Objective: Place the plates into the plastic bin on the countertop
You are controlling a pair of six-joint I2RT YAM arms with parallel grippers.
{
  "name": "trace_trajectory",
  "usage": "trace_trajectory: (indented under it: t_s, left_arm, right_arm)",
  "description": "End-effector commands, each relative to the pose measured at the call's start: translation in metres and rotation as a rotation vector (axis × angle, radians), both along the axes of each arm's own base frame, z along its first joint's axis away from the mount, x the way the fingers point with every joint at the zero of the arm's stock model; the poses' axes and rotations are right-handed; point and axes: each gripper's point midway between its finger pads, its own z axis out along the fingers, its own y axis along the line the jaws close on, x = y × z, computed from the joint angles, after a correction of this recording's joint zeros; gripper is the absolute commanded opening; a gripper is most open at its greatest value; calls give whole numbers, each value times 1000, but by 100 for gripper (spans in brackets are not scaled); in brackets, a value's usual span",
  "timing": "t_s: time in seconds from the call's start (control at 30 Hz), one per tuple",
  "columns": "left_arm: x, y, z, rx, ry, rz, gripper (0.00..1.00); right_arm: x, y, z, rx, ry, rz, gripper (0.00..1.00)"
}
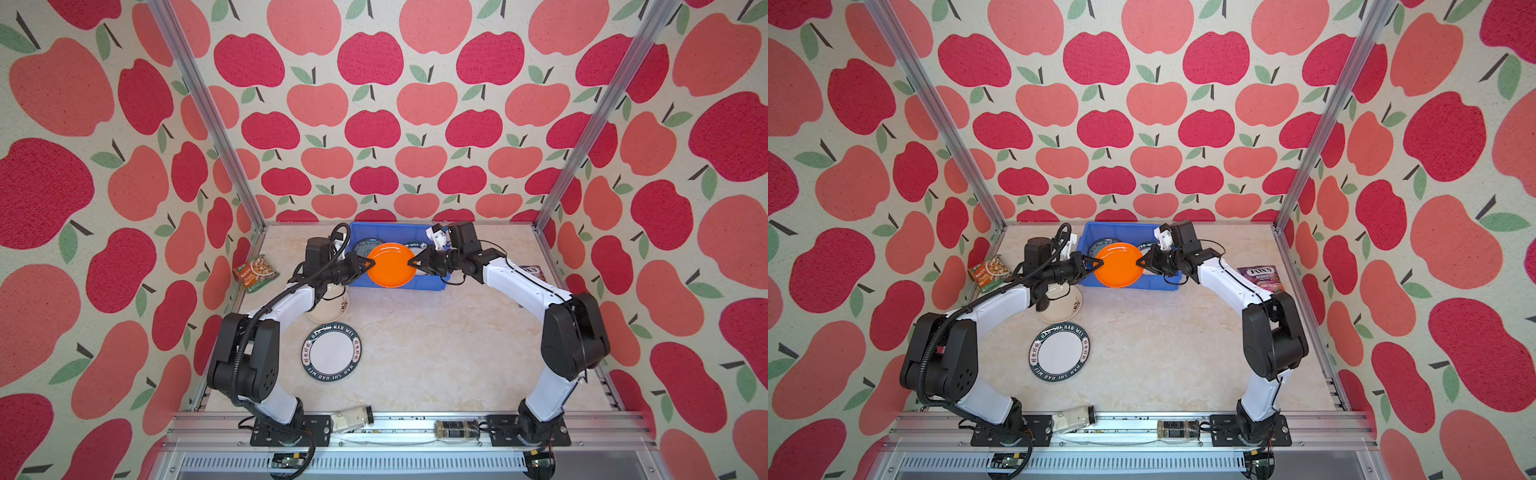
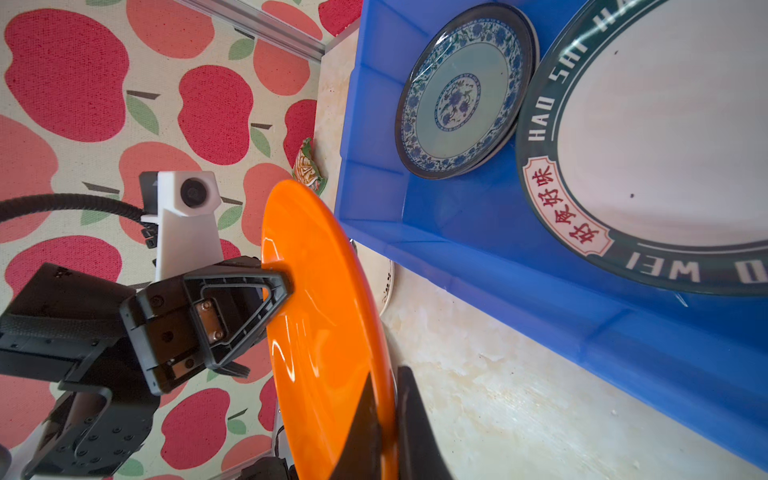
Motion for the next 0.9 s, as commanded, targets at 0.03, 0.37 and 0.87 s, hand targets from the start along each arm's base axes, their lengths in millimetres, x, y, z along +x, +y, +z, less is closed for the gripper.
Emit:
trace_trajectory:
  t_s: [0.03, 0.37, 0.87]
  left_arm:
    - [0, 0, 21, -8, -92, -27, 71]
    - [3, 45, 28, 152, -176, 154, 99]
    - [3, 53, 23, 141, -184, 175, 99]
  right_arm:
    - [19, 1, 7, 24, 16, -42, 0]
    - [86, 17, -12, -102, -38, -103, 0]
    - [138, 58, -73, -112, 23, -123, 0]
